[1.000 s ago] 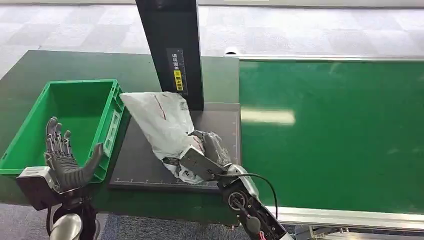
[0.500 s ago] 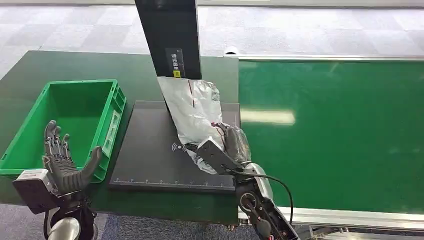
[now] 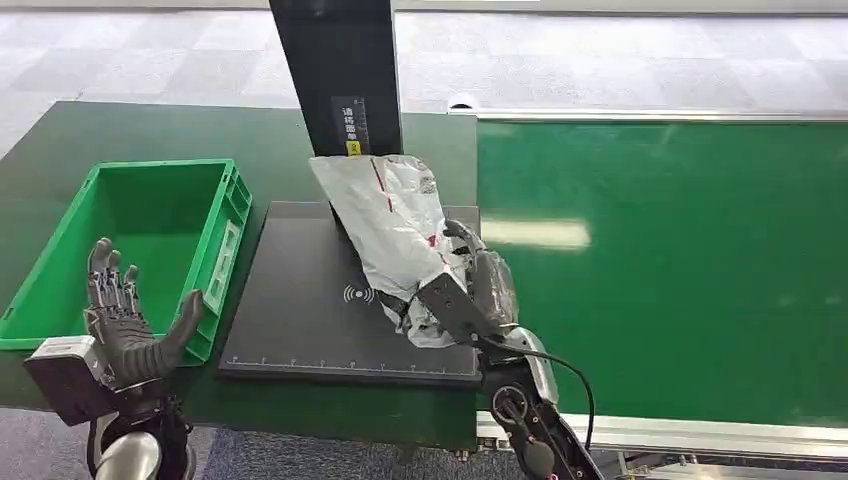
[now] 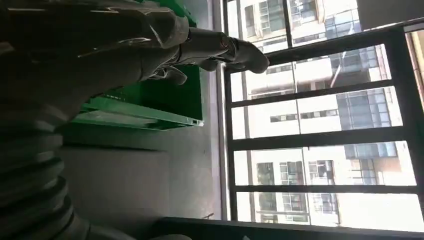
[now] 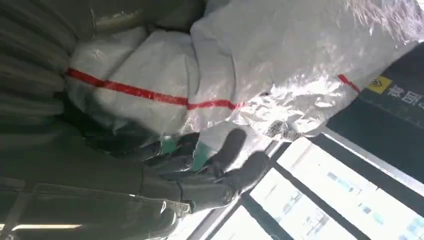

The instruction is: Moved the parcel from conveyor to table for the left to box.

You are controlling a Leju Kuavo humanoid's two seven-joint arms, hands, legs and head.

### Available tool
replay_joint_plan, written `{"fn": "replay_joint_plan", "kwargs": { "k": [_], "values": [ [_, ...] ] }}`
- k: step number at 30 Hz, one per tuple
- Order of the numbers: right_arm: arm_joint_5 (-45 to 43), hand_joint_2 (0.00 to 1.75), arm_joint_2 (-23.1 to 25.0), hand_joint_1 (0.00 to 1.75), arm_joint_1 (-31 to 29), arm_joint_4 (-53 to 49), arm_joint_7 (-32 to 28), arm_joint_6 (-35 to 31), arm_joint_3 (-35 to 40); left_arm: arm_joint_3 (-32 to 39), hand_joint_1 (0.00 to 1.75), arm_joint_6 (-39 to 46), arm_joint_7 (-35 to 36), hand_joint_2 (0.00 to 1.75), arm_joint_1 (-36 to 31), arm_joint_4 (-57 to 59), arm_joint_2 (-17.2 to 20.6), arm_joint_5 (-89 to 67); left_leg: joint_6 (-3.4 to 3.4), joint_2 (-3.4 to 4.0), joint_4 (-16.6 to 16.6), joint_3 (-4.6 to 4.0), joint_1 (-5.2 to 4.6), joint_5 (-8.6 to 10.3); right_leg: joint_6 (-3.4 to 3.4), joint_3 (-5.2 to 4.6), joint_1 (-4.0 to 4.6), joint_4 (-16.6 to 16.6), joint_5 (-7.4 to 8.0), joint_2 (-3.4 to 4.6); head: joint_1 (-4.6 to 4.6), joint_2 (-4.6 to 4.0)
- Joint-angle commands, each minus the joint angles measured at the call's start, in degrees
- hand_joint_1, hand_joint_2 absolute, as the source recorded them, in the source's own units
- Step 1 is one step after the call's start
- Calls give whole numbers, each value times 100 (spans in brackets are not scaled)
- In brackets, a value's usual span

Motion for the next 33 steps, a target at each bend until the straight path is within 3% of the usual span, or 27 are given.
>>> {"fn": "replay_joint_plan", "kwargs": {
  "k": [1, 7, 8, 11, 16, 19, 23, 26, 30, 33],
  "values": [
    [-283, 175, -148, 0, 86, -154, 17, 89, -218, -108, 0, -51, 35, 175, -107, 359, 67, 36, 5, -6, -9, 5, -1, 6, 0, 11, 1, -11, 3, -18, 0, 0],
    [-937, 175, -166, 0, 90, -28, -198, 513, -273, -191, 0, -104, 10, 175, -151, 454, 122, 90, 7, -4, -11, 7, -1, 7, 1, 13, 2, -15, 5, -19, 2, 0],
    [-1356, 175, -113, 0, 208, 146, 55, 872, -372, -235, 0, -105, 496, 175, -83, 599, 174, -60, 4, -5, -7, 3, -1, 5, 0, 8, 0, -8, 3, -14, 0, 0],
    [-1473, 175, -87, 0, 346, 833, -609, 763, -294, -228, 0, -62, 28, 175, 52, 993, 215, 94, 4, -10, -23, 21, -1, 9, -1, 27, 1, -23, 4, -21, 0, 0],
    [-1612, 175, -59, 0, 263, 836, -628, 837, -274, -552, 0, -178, 90, 175, 88, 927, 267, -118, 3, 4, -13, 14, -3, 1, 0, 15, -2, -12, 2, -4, -2, 0],
    [-1873, 175, -100, 0, 390, 340, -923, 680, -379, -1189, 0, -225, 134, 175, -13, 1118, 341, -780, 5, -6, -12, 10, -3, 5, 0, 16, 0, -12, 2, -17, 0, 0],
    [-1908, 175, -133, 0, 425, 202, -881, 678, -382, -1258, 0, -175, 143, 175, -31, 1153, 309, -837, 6, -16, -8, 1, -2, 6, 1, 11, -1, -11, 1, -28, 0, 0],
    [-2203, 175, -149, 0, 821, -712, -1265, -151, -721, -1831, 0, -148, 177, 175, -160, 1317, 590, -2086, 3, 0, -8, 4, -3, 2, 0, 9, -2, -8, 1, -10, 0, 0],
    [-2445, 175, -395, 0, 1288, -1911, -1590, -774, -1200, -2575, 0, -996, 288, 175, -732, 2325, 707, -2518, 4, -53, -4, -4, -4, 9, 0, 10, -4, -10, -7, -64, -2, 0],
    [-2533, 175, -500, 0, 1518, -2277, -1855, -874, -1473, -3074, 0, -866, 176, 175, -1404, 3434, 678, -3019, 8, -59, -8, -1, -7, 13, 3, 16, -7, -16, -2, -64, -2, 0]
  ]
}}
